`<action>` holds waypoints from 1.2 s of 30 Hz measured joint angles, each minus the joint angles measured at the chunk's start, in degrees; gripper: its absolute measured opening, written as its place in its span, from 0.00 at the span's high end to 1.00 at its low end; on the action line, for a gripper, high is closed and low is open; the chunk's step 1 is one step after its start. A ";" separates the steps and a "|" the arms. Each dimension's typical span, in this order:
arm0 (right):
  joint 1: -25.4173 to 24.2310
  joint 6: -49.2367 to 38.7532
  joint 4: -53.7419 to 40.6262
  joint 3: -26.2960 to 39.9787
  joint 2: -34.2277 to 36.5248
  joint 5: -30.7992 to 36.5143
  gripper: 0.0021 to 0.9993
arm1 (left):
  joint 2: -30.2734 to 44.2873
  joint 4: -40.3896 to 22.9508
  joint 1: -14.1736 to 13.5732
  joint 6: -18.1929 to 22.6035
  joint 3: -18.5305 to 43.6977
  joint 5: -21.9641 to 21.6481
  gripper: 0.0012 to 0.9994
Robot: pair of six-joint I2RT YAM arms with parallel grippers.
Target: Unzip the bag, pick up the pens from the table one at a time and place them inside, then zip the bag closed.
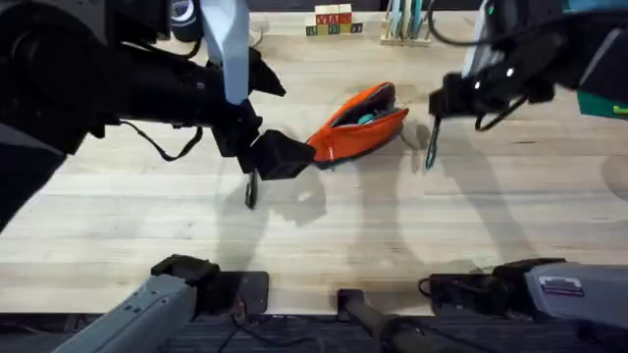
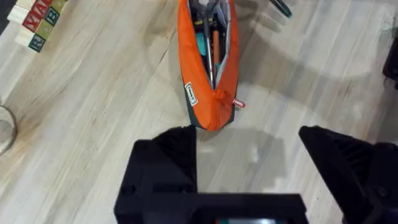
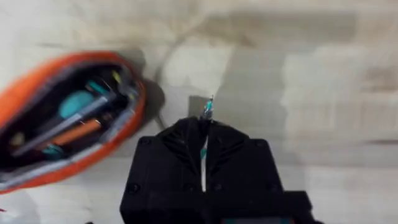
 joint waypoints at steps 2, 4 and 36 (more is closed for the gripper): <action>0.00 -1.02 0.01 2.43 0.00 -0.02 0.97 | 0.00 0.00 0.00 0.02 0.00 0.00 0.00; 0.00 -1.83 -0.04 4.72 0.00 -0.02 0.97 | 0.00 0.00 0.00 0.02 0.00 0.00 0.01; 7.23 -69.39 1.57 12.30 0.00 -21.28 0.97 | 0.00 0.00 0.00 0.00 0.00 0.00 0.01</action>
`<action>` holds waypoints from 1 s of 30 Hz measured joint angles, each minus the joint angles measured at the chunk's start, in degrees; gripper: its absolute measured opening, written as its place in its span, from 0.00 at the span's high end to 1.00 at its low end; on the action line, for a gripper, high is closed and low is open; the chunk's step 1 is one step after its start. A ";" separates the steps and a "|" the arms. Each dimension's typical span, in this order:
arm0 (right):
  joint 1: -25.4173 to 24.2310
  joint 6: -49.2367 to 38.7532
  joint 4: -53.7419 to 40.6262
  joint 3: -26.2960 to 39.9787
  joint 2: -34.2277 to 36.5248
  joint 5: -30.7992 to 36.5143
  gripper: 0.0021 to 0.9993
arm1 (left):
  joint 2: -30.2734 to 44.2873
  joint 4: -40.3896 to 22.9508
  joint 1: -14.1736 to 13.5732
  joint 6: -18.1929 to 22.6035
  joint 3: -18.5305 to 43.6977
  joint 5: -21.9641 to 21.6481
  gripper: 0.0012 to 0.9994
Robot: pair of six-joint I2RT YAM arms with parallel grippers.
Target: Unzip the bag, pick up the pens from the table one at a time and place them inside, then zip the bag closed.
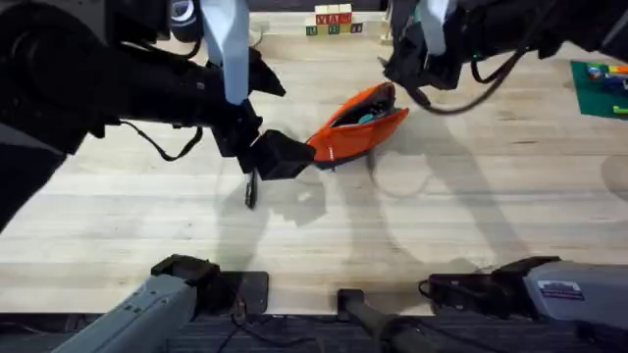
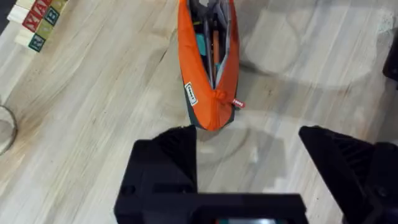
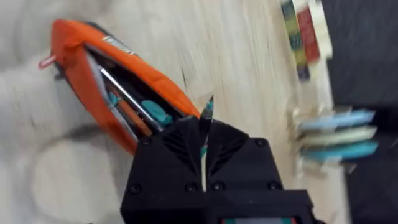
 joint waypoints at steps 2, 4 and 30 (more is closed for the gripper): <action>0.90 -5.61 0.00 0.00 0.00 -0.73 0.97 | 0.00 -0.01 0.00 0.00 0.00 0.00 0.00; 1.63 -10.36 0.00 0.00 0.00 -1.24 0.97 | 0.00 -0.02 0.00 0.02 0.00 0.01 0.00; 5.19 -36.17 -8.68 0.04 0.14 -11.75 0.97 | 0.00 0.00 0.00 0.02 0.00 0.00 0.01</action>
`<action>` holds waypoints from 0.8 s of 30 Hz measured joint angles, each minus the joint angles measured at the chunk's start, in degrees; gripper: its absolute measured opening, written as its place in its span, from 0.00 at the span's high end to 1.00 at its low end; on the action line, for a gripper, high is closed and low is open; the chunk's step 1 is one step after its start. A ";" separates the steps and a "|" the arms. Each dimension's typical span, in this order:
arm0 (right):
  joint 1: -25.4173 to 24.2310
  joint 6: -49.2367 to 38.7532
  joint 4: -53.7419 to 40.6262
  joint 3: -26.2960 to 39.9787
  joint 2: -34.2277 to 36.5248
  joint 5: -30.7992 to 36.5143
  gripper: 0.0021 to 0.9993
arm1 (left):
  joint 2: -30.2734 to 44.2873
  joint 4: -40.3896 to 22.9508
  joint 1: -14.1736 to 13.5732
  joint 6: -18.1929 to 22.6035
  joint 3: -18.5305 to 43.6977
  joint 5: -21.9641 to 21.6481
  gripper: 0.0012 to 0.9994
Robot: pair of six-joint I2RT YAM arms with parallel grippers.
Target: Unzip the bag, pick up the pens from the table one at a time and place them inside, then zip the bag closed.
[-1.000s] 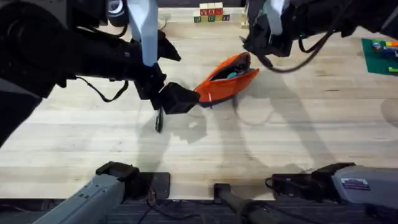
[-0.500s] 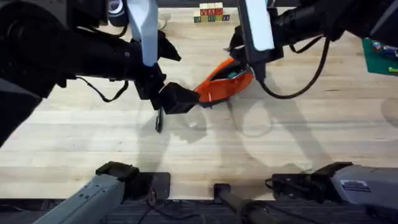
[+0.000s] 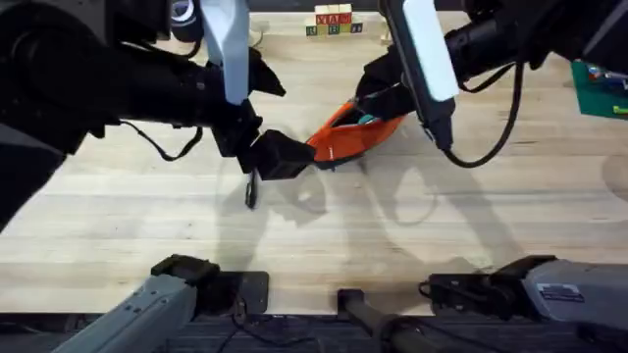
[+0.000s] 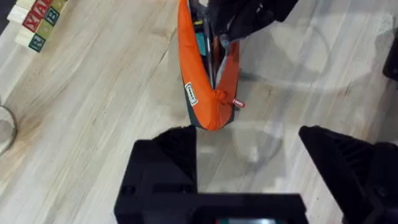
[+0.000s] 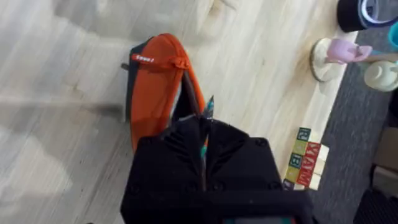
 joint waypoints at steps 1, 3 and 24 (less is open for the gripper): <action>0.00 -0.46 -0.28 0.04 0.17 -0.05 0.97 | 0.00 0.00 0.00 0.00 0.00 0.00 0.00; 0.00 -1.12 -0.75 0.07 0.69 -0.19 0.97 | 0.00 0.00 0.00 0.00 0.00 0.00 0.00; 0.00 -2.31 -1.75 0.09 8.56 -0.27 0.97 | 0.00 0.00 0.00 0.00 0.00 0.02 0.01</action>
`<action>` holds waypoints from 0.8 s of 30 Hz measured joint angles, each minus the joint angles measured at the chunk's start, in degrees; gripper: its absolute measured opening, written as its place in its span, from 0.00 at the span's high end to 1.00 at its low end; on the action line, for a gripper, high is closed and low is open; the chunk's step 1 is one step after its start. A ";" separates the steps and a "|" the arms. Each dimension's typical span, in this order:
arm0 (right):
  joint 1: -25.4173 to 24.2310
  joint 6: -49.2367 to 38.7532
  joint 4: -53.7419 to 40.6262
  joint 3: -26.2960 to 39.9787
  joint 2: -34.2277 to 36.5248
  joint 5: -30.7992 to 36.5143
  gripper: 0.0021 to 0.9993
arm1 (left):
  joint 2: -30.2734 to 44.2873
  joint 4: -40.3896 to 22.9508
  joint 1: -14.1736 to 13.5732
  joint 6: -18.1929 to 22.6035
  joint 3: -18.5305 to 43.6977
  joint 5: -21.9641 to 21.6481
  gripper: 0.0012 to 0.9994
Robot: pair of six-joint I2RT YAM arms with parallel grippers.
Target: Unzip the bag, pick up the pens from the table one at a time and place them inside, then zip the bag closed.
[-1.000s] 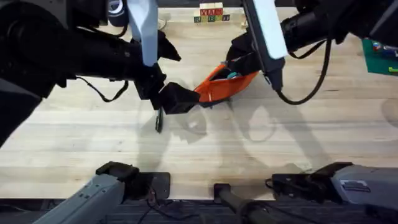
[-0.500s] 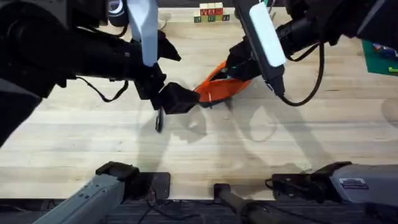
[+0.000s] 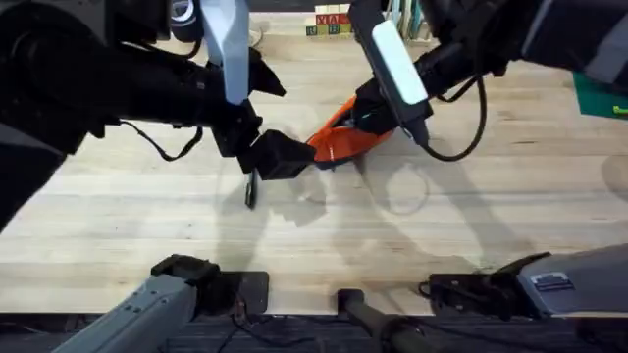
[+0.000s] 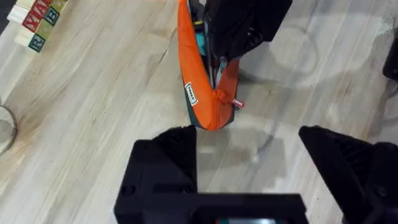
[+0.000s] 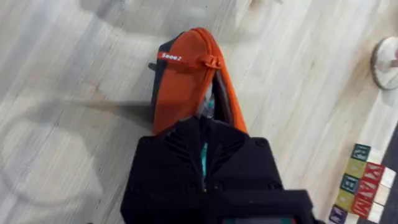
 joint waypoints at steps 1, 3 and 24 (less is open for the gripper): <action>0.00 0.00 0.15 0.00 0.42 -0.07 0.97 | 0.00 0.00 0.00 0.00 0.00 0.00 0.01; 0.00 0.00 0.35 0.20 1.37 -0.16 0.97 | 0.00 0.00 0.00 -0.01 0.00 -0.02 0.01; 0.00 0.00 1.35 0.66 3.89 -0.73 0.97 | 0.00 0.00 0.00 0.00 0.00 -0.02 0.00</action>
